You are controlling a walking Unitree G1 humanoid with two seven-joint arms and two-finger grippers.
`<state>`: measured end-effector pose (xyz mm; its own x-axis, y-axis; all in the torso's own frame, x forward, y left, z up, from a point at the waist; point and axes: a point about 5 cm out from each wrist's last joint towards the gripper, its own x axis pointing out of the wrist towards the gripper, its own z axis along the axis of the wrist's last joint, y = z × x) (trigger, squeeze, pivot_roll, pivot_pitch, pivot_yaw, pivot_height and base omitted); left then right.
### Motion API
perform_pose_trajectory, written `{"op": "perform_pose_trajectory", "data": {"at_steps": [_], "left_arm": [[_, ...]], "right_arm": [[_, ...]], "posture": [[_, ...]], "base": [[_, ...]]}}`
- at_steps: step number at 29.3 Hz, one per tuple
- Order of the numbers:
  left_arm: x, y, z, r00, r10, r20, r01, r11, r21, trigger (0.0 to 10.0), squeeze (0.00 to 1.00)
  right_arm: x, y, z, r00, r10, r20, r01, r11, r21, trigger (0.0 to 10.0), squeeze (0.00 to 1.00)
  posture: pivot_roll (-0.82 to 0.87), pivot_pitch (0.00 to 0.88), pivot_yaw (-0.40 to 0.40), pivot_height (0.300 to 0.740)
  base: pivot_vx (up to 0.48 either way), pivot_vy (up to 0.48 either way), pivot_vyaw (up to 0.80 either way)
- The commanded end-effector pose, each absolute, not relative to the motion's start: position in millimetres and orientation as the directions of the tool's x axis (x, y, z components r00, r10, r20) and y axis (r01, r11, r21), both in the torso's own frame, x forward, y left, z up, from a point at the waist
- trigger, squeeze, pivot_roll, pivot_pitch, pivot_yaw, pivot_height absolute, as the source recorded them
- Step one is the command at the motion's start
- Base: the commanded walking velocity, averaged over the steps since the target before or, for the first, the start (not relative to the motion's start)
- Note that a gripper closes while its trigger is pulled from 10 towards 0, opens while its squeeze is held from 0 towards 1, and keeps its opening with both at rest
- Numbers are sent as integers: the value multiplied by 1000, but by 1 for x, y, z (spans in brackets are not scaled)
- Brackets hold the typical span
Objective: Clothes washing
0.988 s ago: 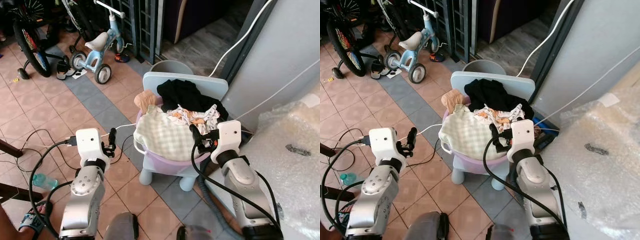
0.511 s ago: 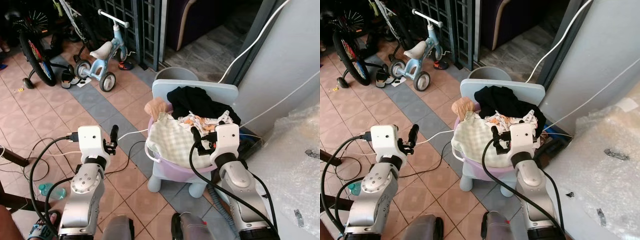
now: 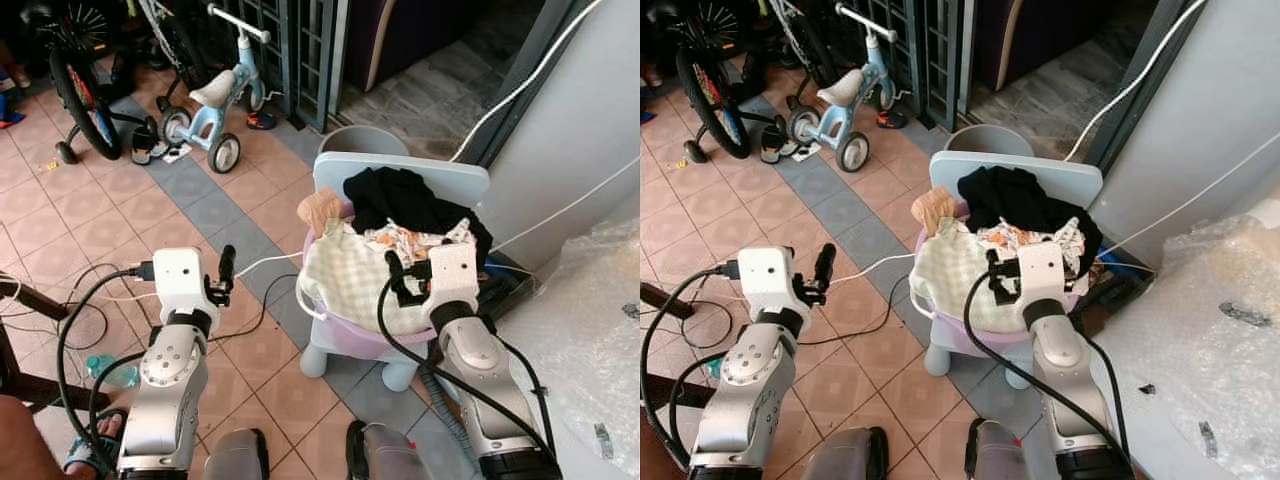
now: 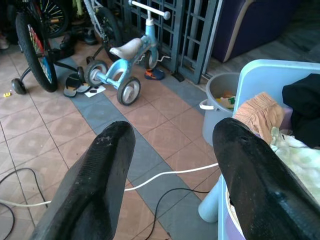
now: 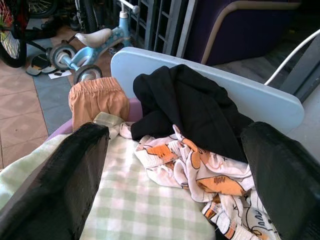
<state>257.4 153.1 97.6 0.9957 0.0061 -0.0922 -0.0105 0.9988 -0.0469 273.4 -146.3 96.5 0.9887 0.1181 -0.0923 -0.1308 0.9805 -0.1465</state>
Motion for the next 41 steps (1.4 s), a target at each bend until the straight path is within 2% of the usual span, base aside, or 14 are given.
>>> {"op": "perform_pose_trajectory", "data": {"at_steps": [1,8,13,21,26,28,29,33,38,41], "left_arm": [[256,153,94,995,-1,-103,-4,999,-46,10000,0],[256,153,93,994,-4,-109,0,999,-35,10000,0],[255,154,93,994,5,-110,-9,999,-33,10000,0],[255,153,92,993,2,-118,-6,1000,-29,10000,0],[255,154,91,991,19,-134,-21,1000,-17,10000,0],[255,154,91,990,19,-139,-21,1000,-14,10000,0],[254,154,89,987,18,-158,-20,1000,-9,10000,0],[253,155,86,982,25,-185,-28,1000,-10,10000,0],[251,154,85,978,25,-205,-25,1000,0,10000,0],[248,154,88,981,16,-192,-7,999,48,10000,0]], "right_arm": [[275,-149,93,988,110,-112,-126,983,-137,10000,0],[277,-153,94,989,92,-116,-111,979,-171,10000,0],[275,-156,89,986,86,-143,-105,986,-132,10000,0],[276,-153,90,986,100,-131,-120,980,-157,10000,0],[275,-156,81,978,76,-193,-117,971,-210,10000,0],[276,-165,72,968,11,-250,-77,964,-255,10000,0],[276,-177,63,948,-68,-309,-23,960,-281,10000,0],[275,-186,52,909,-117,-400,8,964,-265,10000,0],[278,-184,43,880,-98,-464,-16,972,-235,10000,0],[286,-177,40,879,-41,-475,-84,968,-238,10000,0]], "posture": [[49,158,-14,740],[50,157,-15,740],[51,164,-16,740],[52,172,-15,740],[56,176,-15,740],[60,180,-16,740],[64,183,-17,740],[67,192,-18,740],[76,208,-19,740],[125,221,-17,740]], "base": [[480,0,0],[419,0,0],[0,0,-573],[0,0,0],[0,0,0],[0,0,0],[0,0,0],[0,0,0],[0,0,0],[0,0,0]]}}
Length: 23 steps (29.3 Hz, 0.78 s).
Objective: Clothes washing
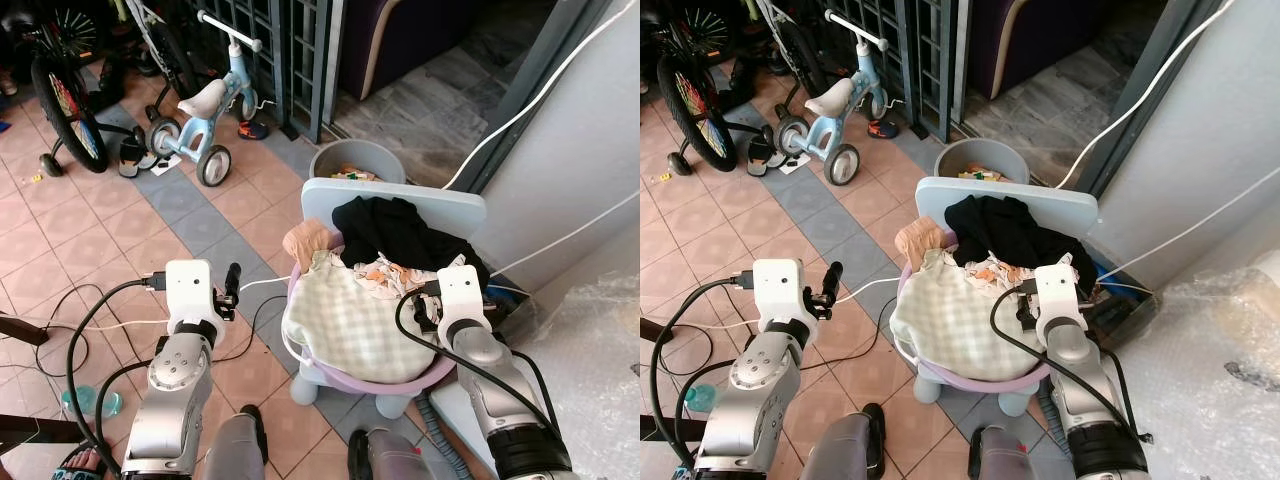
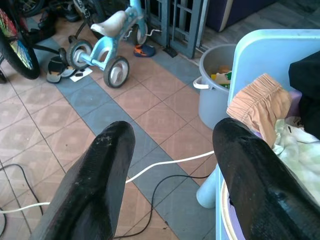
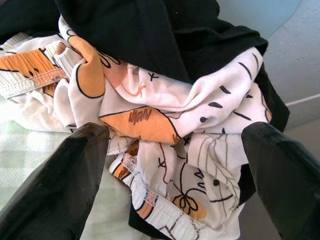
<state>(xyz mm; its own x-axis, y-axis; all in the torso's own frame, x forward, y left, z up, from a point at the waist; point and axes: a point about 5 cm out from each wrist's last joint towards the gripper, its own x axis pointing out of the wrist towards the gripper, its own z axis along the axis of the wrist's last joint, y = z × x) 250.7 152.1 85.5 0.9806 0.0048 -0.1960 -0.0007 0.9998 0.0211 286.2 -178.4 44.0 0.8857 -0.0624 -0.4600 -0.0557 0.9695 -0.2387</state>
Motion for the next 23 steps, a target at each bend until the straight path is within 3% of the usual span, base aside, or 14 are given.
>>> {"op": "perform_pose_trajectory", "data": {"at_steps": [1,6,7,8,12,15,23], "left_arm": [[247,156,89,981,15,-192,-4,999,53,10000,0],[234,168,88,976,29,-215,-15,998,66,10000,0],[232,168,88,975,31,-219,-17,998,67,10000,0],[230,167,88,975,32,-222,-17,998,66,10000,0],[228,164,89,974,25,-225,-11,998,63,10000,0],[228,163,88,971,11,-240,5,998,66,10000,0],[232,162,86,967,0,-255,17,998,65,10000,0]], "right_arm": [[289,-174,39,874,-30,-486,-96,968,-233,10000,0],[303,-164,34,840,0,-542,-114,978,-176,9647,0],[305,-165,32,832,-13,-555,-96,981,-166,4510,0],[308,-169,28,813,-37,-581,-65,986,-155,0,0],[310,-175,24,780,-70,-622,-8,993,-122,0,0],[297,-182,7,706,-94,-702,43,995,-89,0,0],[299,-184,6,728,-109,-677,104,993,-47,0,0]], "posture": [[137,225,-16,740],[168,241,-12,740],[170,244,-12,740],[175,247,-14,740],[176,245,-20,740],[168,241,-15,740],[145,232,-8,740]], "base": [[0,0,0],[0,0,0],[0,0,0],[0,0,0],[0,0,0],[0,0,0],[0,0,0]]}}
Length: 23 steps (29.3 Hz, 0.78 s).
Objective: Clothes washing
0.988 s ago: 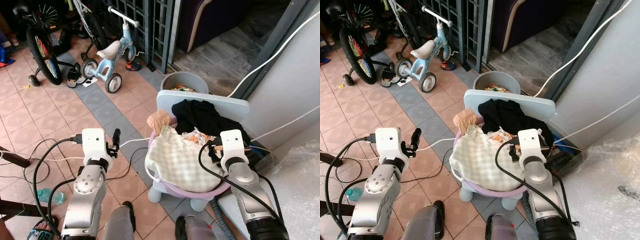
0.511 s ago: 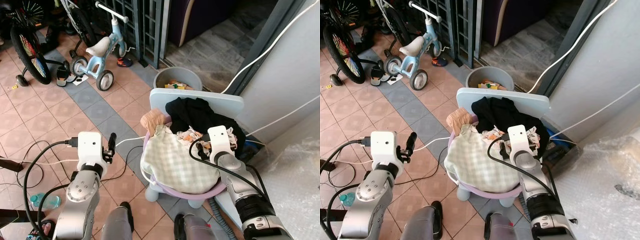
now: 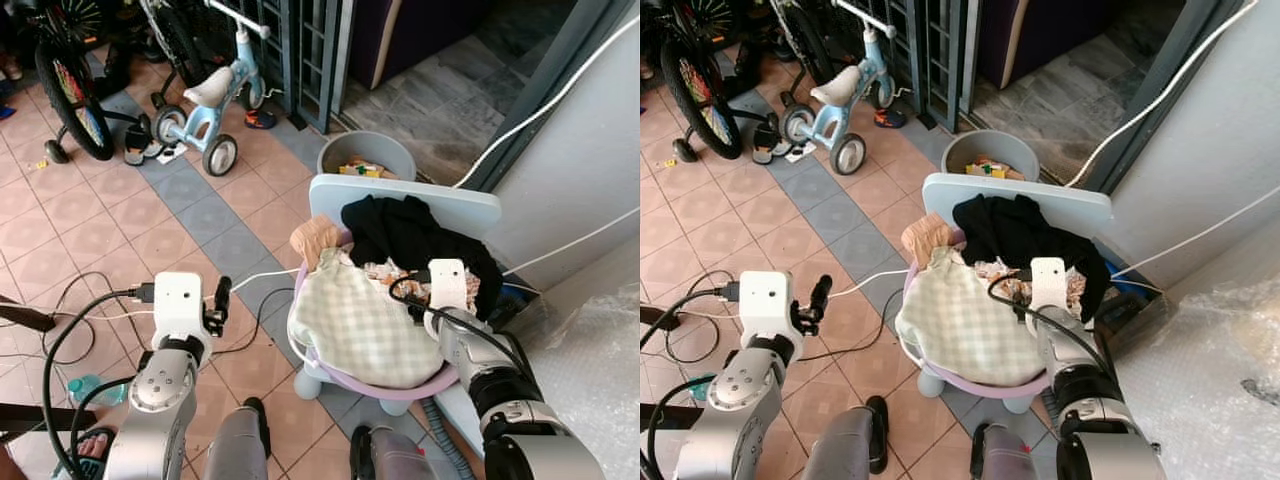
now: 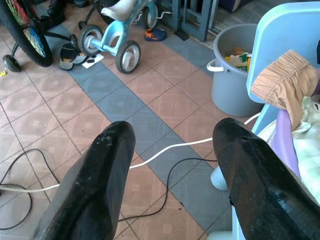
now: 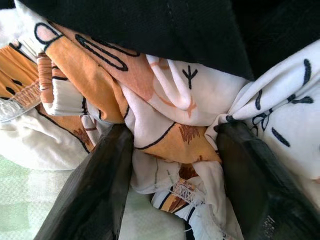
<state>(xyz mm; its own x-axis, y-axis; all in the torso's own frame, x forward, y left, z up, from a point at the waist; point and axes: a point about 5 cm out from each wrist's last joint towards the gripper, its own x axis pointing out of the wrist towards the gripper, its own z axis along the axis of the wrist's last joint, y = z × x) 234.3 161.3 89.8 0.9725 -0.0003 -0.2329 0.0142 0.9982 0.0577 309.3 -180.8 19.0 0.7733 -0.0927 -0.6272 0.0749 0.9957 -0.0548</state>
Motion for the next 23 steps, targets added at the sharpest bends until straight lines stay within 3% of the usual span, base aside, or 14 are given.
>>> {"op": "perform_pose_trajectory", "data": {"at_steps": [1,23], "left_arm": [[233,161,86,967,-1,-256,18,998,65,10000,0],[241,159,87,968,22,-251,-11,999,44,10000,0]], "right_arm": [[299,-184,6,729,-109,-676,105,993,-46,0,0],[319,-169,26,844,-21,-536,81,993,89,0,0]], "posture": [[147,229,-10,740],[135,234,-38,740]], "base": [[0,0,0],[0,0,0]]}}
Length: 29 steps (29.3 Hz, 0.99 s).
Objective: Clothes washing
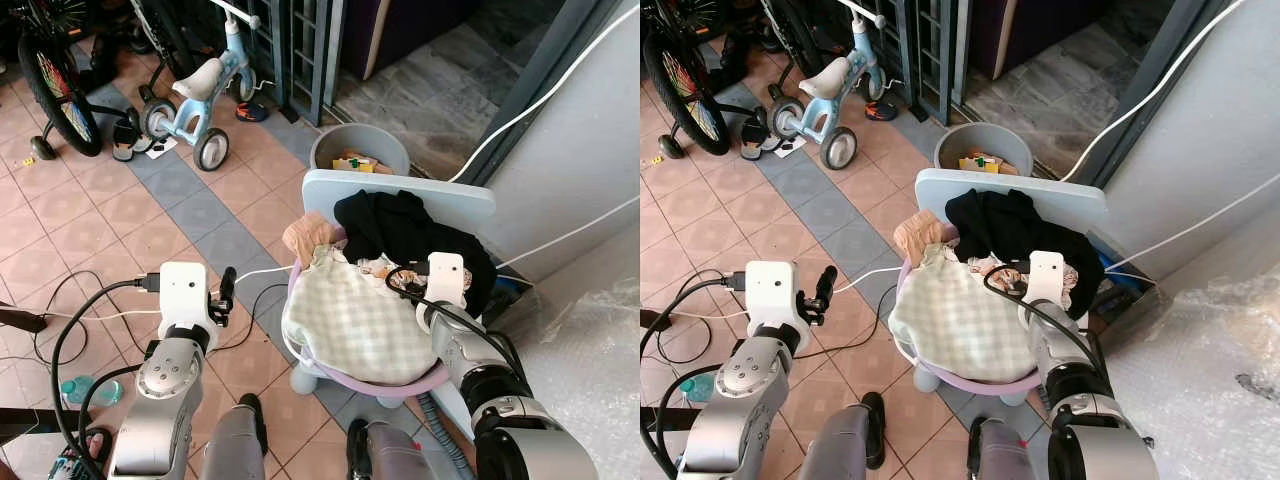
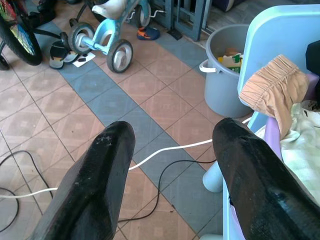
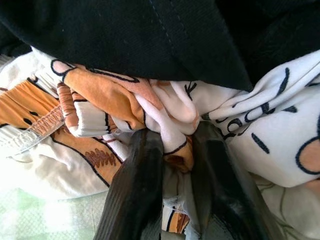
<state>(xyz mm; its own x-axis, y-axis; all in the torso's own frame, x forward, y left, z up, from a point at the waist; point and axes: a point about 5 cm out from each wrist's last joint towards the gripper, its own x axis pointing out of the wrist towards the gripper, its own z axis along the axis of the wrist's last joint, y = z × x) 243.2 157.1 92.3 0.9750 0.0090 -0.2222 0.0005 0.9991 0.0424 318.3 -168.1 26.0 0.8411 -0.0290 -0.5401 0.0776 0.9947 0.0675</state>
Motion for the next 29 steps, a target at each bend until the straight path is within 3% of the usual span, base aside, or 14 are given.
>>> {"op": "perform_pose_trajectory", "data": {"at_steps": [1,19,24,29], "left_arm": [[242,158,86,968,19,-251,-9,999,41,10000,0],[252,161,90,977,41,-208,-21,995,101,10000,0],[254,159,90,979,26,-200,-2,993,116,10000,0],[255,154,89,979,0,-204,22,994,106,10000,0]], "right_arm": [[320,-169,28,852,-15,-523,73,993,90,0,0],[340,-166,63,939,90,-332,-71,995,69,0,0],[343,-170,80,953,159,-259,-183,980,-72,0,0],[327,-176,93,967,208,-148,-236,949,-210,0,0]], "posture": [[131,233,-40,740],[126,184,-41,740],[110,164,-21,740],[101,157,-27,740]], "base": [[0,0,0],[0,0,0],[0,0,0],[0,0,0]]}}
